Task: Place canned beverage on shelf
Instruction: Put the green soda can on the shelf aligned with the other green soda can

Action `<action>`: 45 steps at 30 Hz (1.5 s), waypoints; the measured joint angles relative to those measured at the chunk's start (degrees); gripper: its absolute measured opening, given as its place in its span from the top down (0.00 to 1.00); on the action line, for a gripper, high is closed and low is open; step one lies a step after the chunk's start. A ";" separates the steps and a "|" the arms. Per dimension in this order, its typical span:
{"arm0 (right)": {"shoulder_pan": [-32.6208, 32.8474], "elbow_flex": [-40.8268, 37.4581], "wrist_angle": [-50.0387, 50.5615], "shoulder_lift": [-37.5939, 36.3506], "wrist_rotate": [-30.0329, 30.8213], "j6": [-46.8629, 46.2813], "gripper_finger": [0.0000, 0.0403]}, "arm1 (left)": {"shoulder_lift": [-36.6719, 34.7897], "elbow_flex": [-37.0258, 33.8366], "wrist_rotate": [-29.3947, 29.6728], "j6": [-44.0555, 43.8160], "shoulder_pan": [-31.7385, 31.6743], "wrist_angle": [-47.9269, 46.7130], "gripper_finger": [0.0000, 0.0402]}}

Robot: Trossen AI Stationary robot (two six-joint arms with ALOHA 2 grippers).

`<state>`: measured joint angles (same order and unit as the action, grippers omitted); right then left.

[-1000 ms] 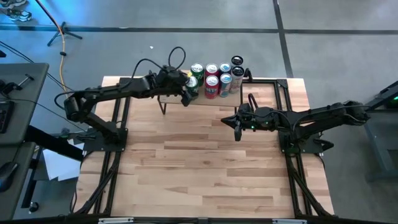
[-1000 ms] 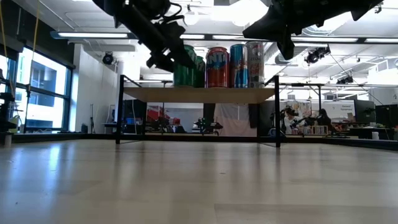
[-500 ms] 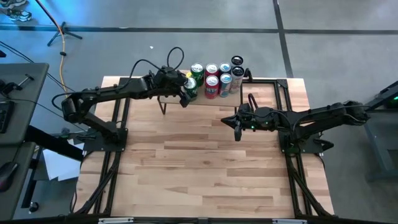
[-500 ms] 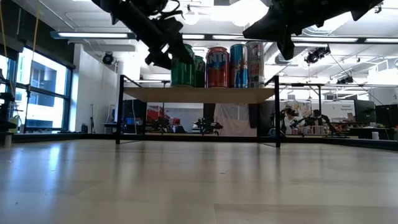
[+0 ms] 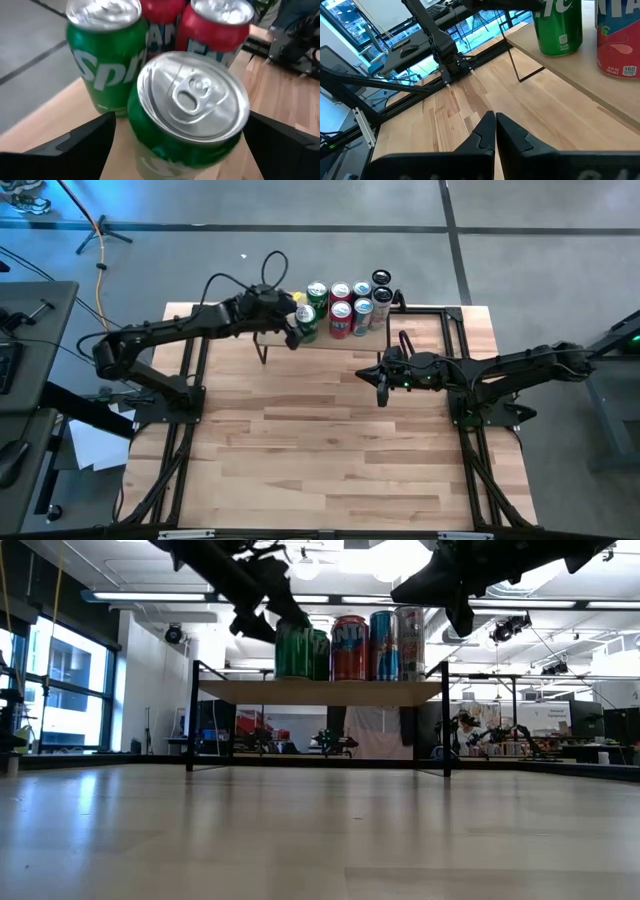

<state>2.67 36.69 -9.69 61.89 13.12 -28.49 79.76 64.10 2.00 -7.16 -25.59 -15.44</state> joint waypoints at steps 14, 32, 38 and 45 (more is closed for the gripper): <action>-0.01 0.00 0.02 0.00 -0.01 -0.02 1.00 | -7.81 0.02 0.26 1.13 0.15 -1.06 0.04; -0.01 0.00 0.37 0.00 0.01 0.44 1.00 | -12.56 0.09 19.26 -19.37 12.73 -7.49 0.04; -0.06 0.00 1.01 0.00 0.01 1.08 1.00 | -10.02 0.11 31.79 -29.60 21.23 -14.08 0.04; -0.05 -0.01 1.18 0.00 0.03 2.87 1.00 | -2.53 0.11 40.80 -31.81 23.89 -13.01 0.04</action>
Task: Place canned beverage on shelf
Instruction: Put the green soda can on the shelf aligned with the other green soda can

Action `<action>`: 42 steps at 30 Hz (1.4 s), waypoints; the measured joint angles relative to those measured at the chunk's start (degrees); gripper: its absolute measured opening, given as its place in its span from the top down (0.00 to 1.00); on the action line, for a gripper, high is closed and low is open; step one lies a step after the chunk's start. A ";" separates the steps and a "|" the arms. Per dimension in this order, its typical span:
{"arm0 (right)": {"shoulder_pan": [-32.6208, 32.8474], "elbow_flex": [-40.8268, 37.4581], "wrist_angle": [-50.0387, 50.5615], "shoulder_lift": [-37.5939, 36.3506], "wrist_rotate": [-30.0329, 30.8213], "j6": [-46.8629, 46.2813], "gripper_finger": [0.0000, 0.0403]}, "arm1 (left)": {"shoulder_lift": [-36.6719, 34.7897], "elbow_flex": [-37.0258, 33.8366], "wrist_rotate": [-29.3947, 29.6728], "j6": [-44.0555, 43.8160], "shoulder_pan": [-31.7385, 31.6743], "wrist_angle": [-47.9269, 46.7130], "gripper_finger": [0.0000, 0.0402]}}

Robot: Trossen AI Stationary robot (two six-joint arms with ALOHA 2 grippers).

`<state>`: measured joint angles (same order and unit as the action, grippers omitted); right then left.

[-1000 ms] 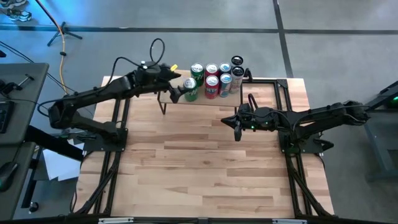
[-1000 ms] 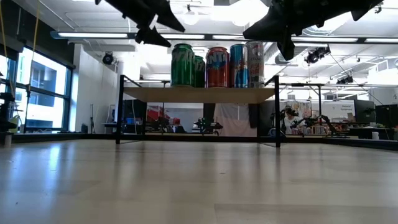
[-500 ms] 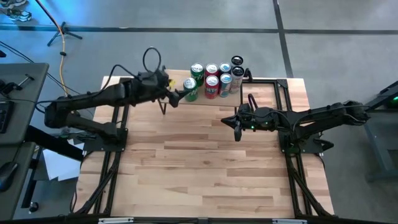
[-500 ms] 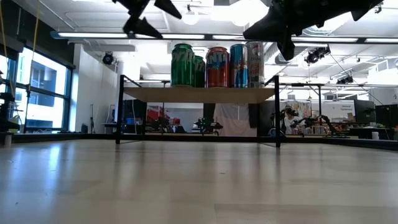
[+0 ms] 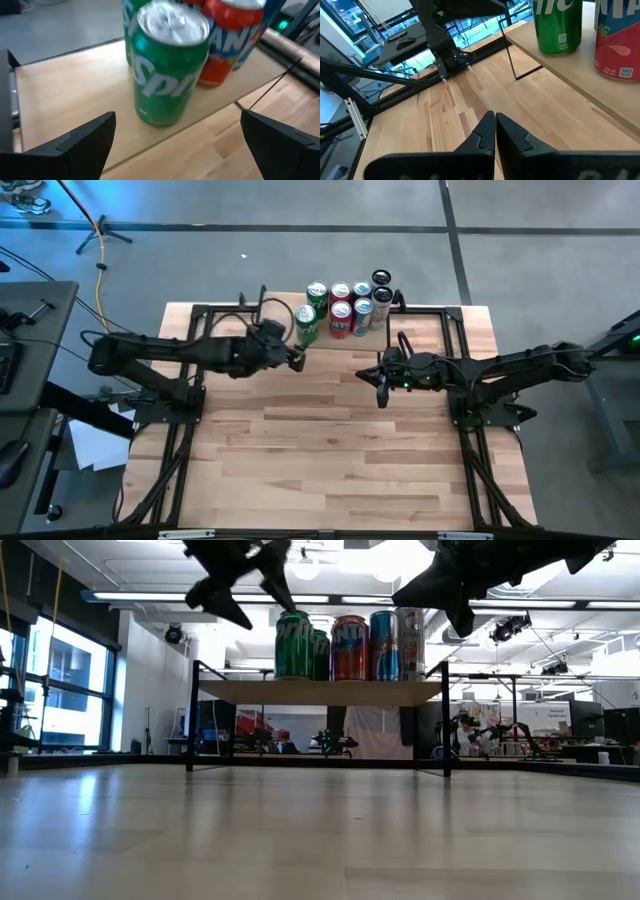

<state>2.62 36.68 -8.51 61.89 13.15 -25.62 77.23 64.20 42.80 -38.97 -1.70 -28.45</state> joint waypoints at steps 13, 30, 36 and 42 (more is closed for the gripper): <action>0.01 0.01 0.17 0.00 -0.02 0.01 1.00 | 9.61 -0.02 -0.32 -4.58 -0.19 4.18 0.04; 0.03 -0.01 1.05 0.00 -0.04 -1.56 1.00 | 10.17 -0.02 8.90 -6.46 -2.38 10.94 0.04; 0.03 -0.01 1.03 0.00 -0.04 -1.54 1.00 | 11.54 -0.04 8.27 -6.36 -4.51 14.26 0.04; 0.03 -0.01 1.00 0.00 -0.04 -1.56 1.00 | 13.91 -0.09 4.98 -6.89 -5.55 16.28 0.04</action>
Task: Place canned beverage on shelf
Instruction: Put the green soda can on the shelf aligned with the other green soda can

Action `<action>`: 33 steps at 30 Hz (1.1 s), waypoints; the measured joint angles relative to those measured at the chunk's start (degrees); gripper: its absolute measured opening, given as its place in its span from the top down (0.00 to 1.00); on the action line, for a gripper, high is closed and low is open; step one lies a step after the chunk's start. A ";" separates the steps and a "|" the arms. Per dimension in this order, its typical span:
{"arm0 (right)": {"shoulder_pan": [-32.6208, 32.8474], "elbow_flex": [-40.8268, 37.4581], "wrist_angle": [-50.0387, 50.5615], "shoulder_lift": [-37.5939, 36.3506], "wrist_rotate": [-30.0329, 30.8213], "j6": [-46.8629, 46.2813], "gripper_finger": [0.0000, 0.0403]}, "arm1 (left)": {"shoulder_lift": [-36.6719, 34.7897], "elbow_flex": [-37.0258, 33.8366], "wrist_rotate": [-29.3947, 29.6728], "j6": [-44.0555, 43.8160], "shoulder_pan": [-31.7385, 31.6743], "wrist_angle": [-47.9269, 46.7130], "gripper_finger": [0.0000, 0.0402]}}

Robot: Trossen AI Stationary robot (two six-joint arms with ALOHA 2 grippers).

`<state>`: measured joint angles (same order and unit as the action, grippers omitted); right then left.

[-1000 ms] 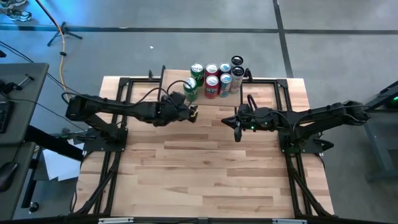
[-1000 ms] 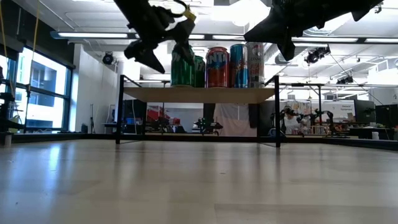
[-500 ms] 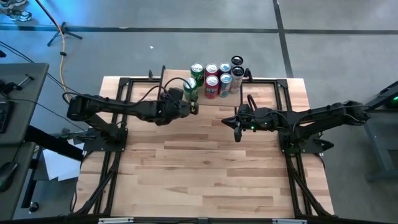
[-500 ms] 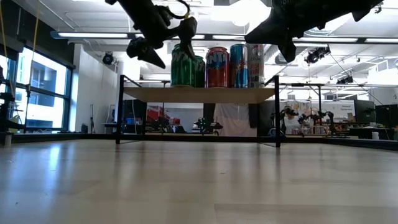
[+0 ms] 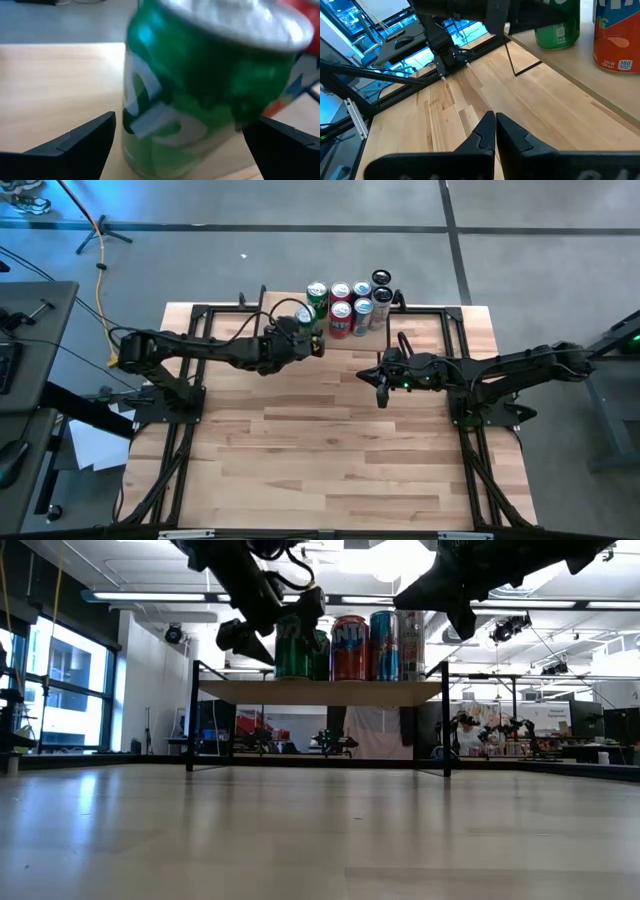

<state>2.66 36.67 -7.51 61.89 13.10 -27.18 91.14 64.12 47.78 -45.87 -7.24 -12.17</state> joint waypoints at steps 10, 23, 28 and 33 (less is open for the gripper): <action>0.00 0.00 0.00 0.00 0.01 0.07 1.00 | 0.63 0.00 0.29 -0.55 -0.65 0.12 0.12; 0.00 0.00 0.00 0.00 0.00 -0.01 1.00 | 0.63 0.00 0.15 2.56 -2.56 0.18 0.33; 0.00 0.00 0.00 0.00 0.00 0.00 1.00 | 0.49 0.11 -4.17 6.92 -2.41 0.47 0.34; 0.00 0.00 0.00 0.00 0.00 -0.69 1.00 | -0.05 0.11 -7.45 9.84 -1.14 0.37 0.34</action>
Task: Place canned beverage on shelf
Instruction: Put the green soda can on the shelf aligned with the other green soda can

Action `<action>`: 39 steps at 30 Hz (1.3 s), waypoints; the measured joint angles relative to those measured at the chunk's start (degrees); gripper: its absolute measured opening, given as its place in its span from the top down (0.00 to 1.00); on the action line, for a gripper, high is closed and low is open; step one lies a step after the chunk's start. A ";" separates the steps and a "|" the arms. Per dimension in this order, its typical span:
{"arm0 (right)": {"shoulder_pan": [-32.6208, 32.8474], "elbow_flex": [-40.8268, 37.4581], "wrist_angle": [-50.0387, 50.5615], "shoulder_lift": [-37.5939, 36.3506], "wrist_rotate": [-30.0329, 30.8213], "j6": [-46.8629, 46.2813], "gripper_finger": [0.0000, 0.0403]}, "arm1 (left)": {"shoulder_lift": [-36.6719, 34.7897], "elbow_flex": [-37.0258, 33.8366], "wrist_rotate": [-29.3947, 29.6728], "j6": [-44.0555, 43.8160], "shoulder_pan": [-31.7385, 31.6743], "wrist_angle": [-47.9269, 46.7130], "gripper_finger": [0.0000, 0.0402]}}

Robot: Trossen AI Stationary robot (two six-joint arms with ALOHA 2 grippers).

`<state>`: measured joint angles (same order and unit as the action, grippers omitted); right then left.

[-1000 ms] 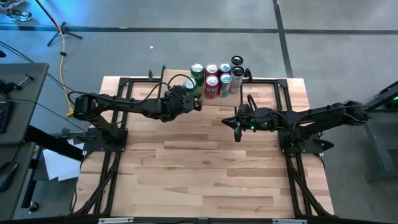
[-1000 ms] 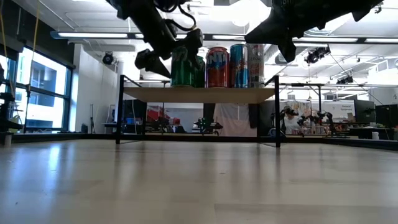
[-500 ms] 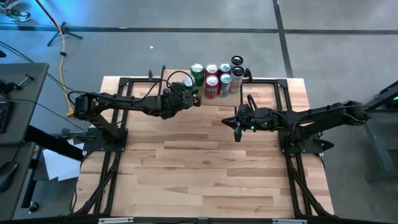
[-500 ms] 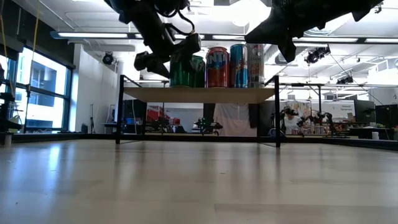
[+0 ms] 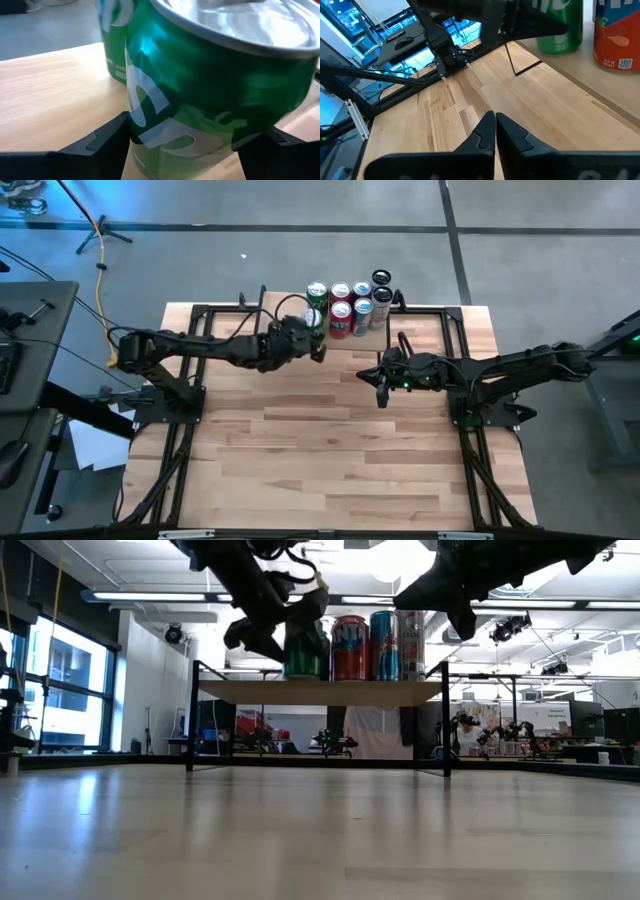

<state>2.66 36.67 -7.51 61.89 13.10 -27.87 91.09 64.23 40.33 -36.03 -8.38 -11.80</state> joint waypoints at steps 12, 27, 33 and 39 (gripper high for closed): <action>0.00 0.00 0.68 0.00 0.00 -0.39 1.00 | -1.05 -0.09 -12.14 13.41 -2.76 3.92 0.34; 0.01 0.00 1.17 0.00 0.00 -0.62 1.00 | -1.36 -0.11 -18.83 18.75 -8.69 4.92 0.34; 0.00 0.00 1.31 0.00 0.00 -0.62 1.00 | -1.36 -0.11 -19.77 18.77 -9.31 5.06 0.34; 0.00 0.00 1.31 0.00 0.00 -0.62 1.00 | -1.36 -0.11 -19.69 18.86 -9.73 5.11 0.34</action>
<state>2.66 36.67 -6.20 61.89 13.10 -28.49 89.73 64.12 20.64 -17.17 -18.11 -6.69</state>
